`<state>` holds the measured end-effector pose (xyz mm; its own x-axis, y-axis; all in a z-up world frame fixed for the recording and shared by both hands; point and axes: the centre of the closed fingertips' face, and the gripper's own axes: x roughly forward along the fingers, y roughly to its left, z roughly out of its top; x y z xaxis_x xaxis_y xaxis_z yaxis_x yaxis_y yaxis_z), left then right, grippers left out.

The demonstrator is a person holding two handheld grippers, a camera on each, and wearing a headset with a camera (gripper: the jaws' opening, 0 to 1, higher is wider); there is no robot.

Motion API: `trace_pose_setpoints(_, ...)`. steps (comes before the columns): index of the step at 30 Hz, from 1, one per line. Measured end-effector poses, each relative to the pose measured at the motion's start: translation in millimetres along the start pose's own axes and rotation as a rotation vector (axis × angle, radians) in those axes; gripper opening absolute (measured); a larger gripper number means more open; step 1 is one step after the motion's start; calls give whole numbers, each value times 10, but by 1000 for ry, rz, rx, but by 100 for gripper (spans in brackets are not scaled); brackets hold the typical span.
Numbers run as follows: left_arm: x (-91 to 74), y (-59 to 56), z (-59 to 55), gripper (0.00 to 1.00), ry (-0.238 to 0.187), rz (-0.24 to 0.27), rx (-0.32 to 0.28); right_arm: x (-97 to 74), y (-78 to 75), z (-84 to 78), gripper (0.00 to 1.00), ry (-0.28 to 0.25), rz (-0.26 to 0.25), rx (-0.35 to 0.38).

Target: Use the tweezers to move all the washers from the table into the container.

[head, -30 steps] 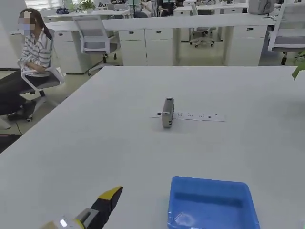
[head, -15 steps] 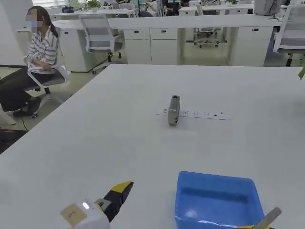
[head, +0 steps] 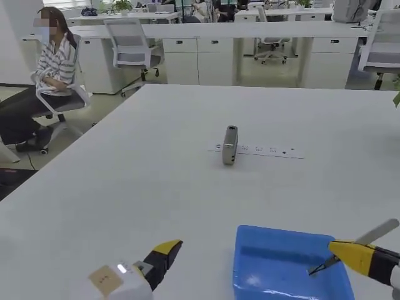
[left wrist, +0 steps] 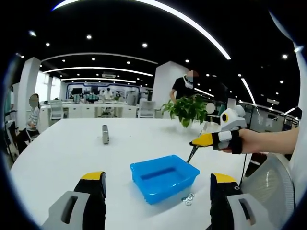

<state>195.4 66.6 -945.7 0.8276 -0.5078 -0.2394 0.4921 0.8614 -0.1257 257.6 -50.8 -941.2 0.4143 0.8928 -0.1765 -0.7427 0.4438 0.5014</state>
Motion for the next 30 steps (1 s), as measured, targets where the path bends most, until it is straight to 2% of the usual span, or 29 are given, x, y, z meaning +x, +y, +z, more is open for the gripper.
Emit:
trace_pose_setpoints(1,1,-1,-8,91,5,-1,1,10,-95,-25,3,19,-39,-14)
trace_pose_setpoints(4,7,-14,-18,91,10,-7,7,30,-276,-107,3,71,-109,-81)
trace_pose_setpoints(6,9,-18,-31,91,16,-9,13,42,-368,-160,3,111,-145,-160)
trace_pose_setpoints(8,11,-20,-44,91,23,-9,18,68,-420,-220,3,146,-161,-191)
trace_pose_setpoints(11,10,-13,-58,91,32,-6,22,117,-491,-291,3,190,-176,-240)
trace_pose_setpoints(12,9,-7,-67,90,37,-3,26,137,-524,-321,3,213,-182,-279)
trace_pose_setpoints(14,9,-3,-74,90,40,-1,28,185,-543,-342,3,217,-190,-285)
trace_pose_setpoints(15,9,-3,-78,90,43,-1,30,199,-560,-381,3,241,-183,-306)
trace_pose_setpoints(19,13,-13,-97,89,54,-4,40,255,-595,-434,3,273,-176,-347)
trace_pose_setpoints(26,23,-34,-142,88,81,-14,63,306,-699,-497,3,314,-172,-368)
trace_pose_setpoints(30,23,-30,-150,88,85,-13,61,291,-701,-513,3,324,-170,-370)
